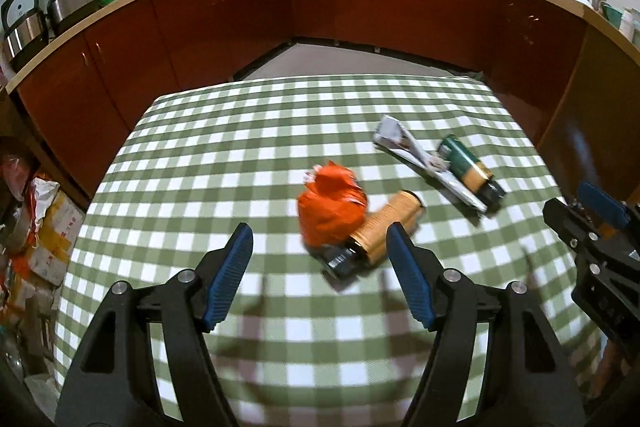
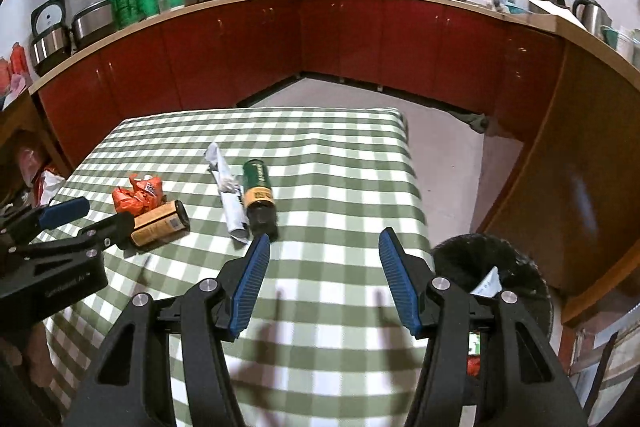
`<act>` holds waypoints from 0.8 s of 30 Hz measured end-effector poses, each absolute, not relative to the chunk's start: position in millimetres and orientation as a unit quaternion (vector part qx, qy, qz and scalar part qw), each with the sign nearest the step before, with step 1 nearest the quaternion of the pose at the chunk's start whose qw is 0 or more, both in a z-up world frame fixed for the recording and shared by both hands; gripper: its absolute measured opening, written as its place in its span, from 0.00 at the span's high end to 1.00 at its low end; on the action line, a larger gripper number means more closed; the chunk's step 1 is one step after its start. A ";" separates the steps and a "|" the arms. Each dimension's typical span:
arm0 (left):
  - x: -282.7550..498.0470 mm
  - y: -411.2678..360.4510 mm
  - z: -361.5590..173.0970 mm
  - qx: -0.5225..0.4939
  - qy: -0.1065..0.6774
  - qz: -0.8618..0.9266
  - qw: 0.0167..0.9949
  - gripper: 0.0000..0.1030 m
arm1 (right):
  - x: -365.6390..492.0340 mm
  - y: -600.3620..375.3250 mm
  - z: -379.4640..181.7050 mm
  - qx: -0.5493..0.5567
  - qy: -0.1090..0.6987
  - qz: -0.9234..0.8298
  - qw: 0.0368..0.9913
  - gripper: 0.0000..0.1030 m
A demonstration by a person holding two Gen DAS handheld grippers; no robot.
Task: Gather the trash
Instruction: 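Grasp the orange plastic bag with the left tool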
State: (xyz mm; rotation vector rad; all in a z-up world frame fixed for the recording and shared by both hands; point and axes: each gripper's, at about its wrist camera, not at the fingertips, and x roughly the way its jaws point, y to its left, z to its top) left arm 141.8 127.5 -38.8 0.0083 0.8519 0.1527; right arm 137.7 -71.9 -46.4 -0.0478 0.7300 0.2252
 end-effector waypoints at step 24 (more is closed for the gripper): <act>175.9 149.1 -51.3 -0.003 0.434 0.009 0.901 0.61 | 168.4 -34.0 -51.2 -0.032 0.375 0.132 0.917 0.46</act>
